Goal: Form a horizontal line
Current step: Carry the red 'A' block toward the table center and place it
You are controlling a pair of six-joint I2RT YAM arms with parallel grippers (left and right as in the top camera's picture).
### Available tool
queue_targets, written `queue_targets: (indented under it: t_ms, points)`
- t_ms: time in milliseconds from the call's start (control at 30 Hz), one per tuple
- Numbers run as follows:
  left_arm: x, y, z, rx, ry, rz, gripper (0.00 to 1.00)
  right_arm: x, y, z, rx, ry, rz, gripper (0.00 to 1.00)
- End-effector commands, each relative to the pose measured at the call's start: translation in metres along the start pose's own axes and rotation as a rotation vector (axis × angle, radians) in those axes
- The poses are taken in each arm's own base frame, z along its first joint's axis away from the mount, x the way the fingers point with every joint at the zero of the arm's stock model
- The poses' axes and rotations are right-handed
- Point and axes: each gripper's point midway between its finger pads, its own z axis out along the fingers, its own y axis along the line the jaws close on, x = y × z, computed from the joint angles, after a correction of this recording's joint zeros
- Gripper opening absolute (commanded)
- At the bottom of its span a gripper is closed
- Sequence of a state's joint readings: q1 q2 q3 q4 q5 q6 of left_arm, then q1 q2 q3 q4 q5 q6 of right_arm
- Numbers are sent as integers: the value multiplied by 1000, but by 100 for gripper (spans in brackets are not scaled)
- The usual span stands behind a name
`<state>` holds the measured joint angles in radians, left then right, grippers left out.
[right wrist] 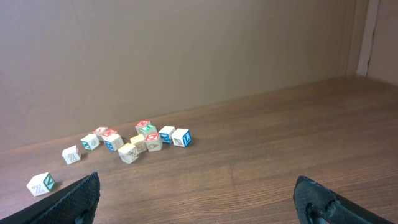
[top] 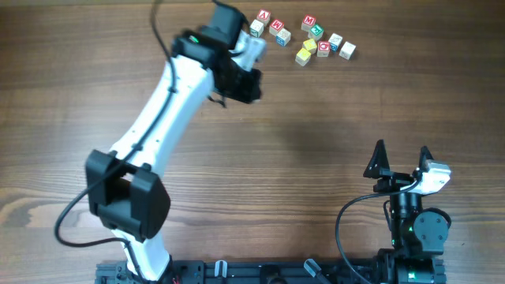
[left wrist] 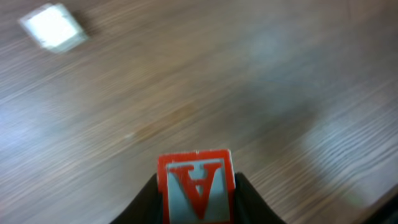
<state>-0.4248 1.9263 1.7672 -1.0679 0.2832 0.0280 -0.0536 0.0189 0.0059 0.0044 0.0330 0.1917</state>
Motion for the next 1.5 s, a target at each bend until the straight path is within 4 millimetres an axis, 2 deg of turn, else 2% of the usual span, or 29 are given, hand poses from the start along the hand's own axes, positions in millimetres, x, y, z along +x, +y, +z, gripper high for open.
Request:
queue_targets:
  t_ms: [0, 100, 167, 267, 500, 567, 700, 800, 867, 967, 1000, 1133, 1167, 1200, 1233, 1267, 1467]
  points:
    - [14, -17, 60, -38, -24, -56, 29, -1, 1, 0, -8, -5, -6, 100]
    - [11, -3, 88, -117, -139, -331, 31, -1, 1, 0, -8, -5, -5, 100]
    - [2, 9, 94, -156, -224, -418, 29, -1, 1, 0, -8, -5, -6, 100]
    - [0, 37, 102, -279, -296, -503, 31, -1, 1, 0, -8, -5, -6, 100]
    - [30, 53, 149, -329, -182, -535, 35, -1, 1, 0, -8, -5, -6, 100]
    - [30, 53, 149, -330, -180, -534, 34, -1, 1, 0, -8, -5, -6, 100]
    - [34, 37, 155, -244, -120, -431, 34, -1, 1, 0, -8, -5, -6, 100]
    - [32, 37, 154, -245, -121, -410, 33, -1, 1, 0, -8, -5, -6, 100]
    - [31, 39, 152, -264, -110, -296, 32, -1, 1, 0, -8, -5, -6, 100]
    - [49, 47, 149, -319, -42, -289, 32, -1, 1, 0, -8, -5, -6, 100]
    - [51, 47, 149, -322, -34, -290, 36, -1, 1, 0, -8, -5, -6, 100]
    - [52, 48, 149, -323, -32, -302, 35, -1, 1, 0, -8, -5, -6, 100]
    - [52, 48, 149, -323, -32, -302, 37, -1, 1, 0, -8, -5, -6, 100]
    - [52, 48, 149, -323, -33, -302, 47, -1, 1, 0, -8, -5, -6, 100]
    - [52, 48, 149, -323, -32, -302, 92, -1, 1, 0, -8, -5, -6, 100]
    - [52, 48, 149, -323, -32, -302, 100, -1, 1, 0, -8, -5, -6, 100]
    - [54, 47, 149, -322, -21, -302, 100, -1, 1, 0, -8, -5, -6, 100]
